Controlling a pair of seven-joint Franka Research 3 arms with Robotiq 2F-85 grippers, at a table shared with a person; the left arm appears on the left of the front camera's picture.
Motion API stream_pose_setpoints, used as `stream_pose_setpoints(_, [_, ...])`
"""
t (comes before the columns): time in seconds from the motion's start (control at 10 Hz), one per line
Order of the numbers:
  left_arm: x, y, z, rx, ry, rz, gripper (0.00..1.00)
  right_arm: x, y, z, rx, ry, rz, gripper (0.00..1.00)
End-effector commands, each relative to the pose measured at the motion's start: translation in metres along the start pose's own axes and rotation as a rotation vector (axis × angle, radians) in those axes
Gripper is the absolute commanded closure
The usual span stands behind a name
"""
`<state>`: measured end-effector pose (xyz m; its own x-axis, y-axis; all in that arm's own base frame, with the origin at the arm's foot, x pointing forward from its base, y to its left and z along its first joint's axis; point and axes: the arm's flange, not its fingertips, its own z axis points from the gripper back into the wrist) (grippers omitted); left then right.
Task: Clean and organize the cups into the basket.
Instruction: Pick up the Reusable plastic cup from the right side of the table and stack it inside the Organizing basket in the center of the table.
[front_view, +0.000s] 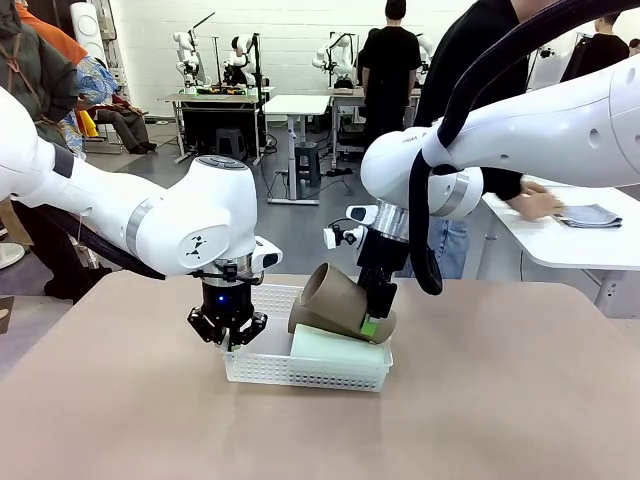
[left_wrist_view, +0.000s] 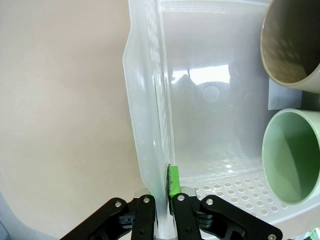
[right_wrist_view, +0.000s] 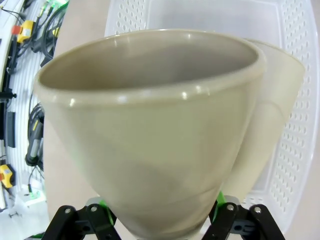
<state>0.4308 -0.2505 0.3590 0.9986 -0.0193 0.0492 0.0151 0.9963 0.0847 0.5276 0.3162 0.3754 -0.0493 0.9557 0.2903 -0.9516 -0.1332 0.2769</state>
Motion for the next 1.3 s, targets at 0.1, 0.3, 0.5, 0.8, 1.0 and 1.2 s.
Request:
stream_pose_setpoints(0.1, [-0.001,0.001,0.001,0.013,-0.012,-0.012,1.0,-0.002,0.0,-0.001,0.032,-0.032,0.016,0.0])
stream_pose_setpoints(0.3, [-0.001,0.001,0.001,0.013,-0.012,-0.012,1.0,-0.002,0.0,-0.002,0.025,-0.036,0.021,0.0])
stream_pose_setpoints(0.5, [-0.001,0.001,0.001,0.013,-0.012,-0.012,1.0,-0.001,0.001,0.0,0.009,-0.047,0.027,0.0])
stream_pose_setpoints(0.8, [-0.001,0.001,0.001,0.013,-0.012,-0.012,1.0,-0.016,0.021,0.057,-0.107,-0.185,0.047,0.0])
stream_pose_setpoints(1.0, [-0.001,0.001,0.001,0.013,-0.012,-0.012,1.0,-0.056,0.045,0.114,-0.188,-0.381,0.047,0.0])
stream_pose_setpoints(1.2, [-0.001,0.001,0.001,0.013,-0.012,-0.012,1.0,-0.107,0.069,0.148,-0.141,-0.58,-0.041,0.0])
